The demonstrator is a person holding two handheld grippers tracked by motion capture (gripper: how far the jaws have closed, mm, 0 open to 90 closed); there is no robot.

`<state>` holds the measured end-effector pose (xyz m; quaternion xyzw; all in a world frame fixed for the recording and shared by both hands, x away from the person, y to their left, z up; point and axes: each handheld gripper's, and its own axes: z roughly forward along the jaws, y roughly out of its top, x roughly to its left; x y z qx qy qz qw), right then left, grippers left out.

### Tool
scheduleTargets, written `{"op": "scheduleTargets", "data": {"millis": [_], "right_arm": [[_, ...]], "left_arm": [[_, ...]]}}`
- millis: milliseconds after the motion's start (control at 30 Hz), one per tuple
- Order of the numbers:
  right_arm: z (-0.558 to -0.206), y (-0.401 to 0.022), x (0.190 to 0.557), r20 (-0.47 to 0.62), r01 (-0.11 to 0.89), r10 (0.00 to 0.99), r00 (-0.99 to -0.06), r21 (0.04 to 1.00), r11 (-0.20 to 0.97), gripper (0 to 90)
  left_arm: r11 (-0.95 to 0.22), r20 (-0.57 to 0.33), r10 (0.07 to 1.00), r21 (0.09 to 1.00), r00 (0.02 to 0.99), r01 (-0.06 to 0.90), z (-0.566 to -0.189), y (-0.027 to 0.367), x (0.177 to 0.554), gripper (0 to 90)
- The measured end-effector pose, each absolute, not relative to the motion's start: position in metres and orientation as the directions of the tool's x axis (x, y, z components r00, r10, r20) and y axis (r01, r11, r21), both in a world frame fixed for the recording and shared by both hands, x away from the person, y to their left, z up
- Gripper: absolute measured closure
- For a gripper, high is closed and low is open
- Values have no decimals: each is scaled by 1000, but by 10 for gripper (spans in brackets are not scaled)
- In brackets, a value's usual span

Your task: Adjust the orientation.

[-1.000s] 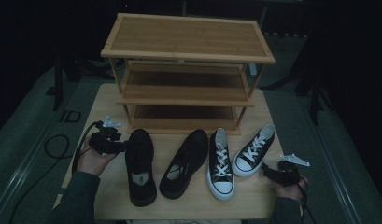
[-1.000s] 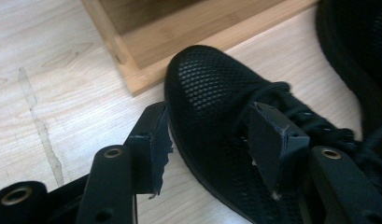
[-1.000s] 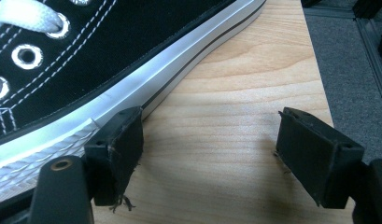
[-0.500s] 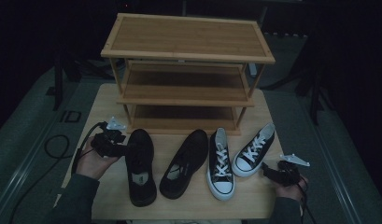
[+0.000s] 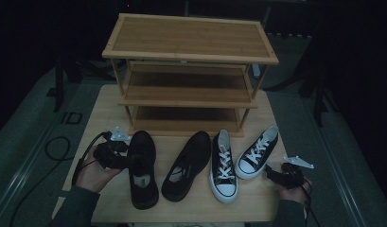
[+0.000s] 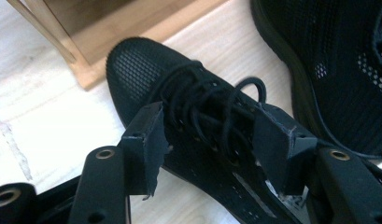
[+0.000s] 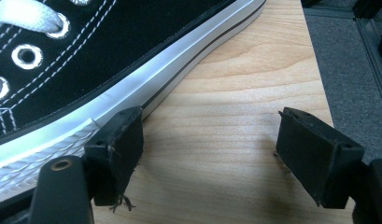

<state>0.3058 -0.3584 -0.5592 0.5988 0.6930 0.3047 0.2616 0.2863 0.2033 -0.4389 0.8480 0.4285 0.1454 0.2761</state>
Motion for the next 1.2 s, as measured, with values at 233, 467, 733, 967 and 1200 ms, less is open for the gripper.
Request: {"op": "scheduleTargets", "data": {"millis": [233, 467, 733, 967, 1200], "right_arm": [[-559, -358, 306, 2, 670, 989, -146, 736, 97, 231], [-559, -358, 306, 2, 671, 989, -146, 735, 98, 230], [-559, -358, 306, 3, 670, 989, -146, 736, 97, 231], [-559, -358, 306, 3, 670, 989, -146, 736, 97, 230], [-559, -358, 306, 2, 670, 989, -146, 736, 97, 231]], "left_arm": [[-503, -5, 808, 515, 589, 694, -455, 202, 282, 493], [-530, 32, 810, 464, 585, 709, -455, 201, 287, 724], [-517, 46, 830, 437, 555, 736, -458, 208, 288, 726], [-535, 82, 830, 393, 551, 748, -470, 197, 296, 776], [-444, 13, 876, 414, 482, 795, -469, 202, 299, 844]]}}
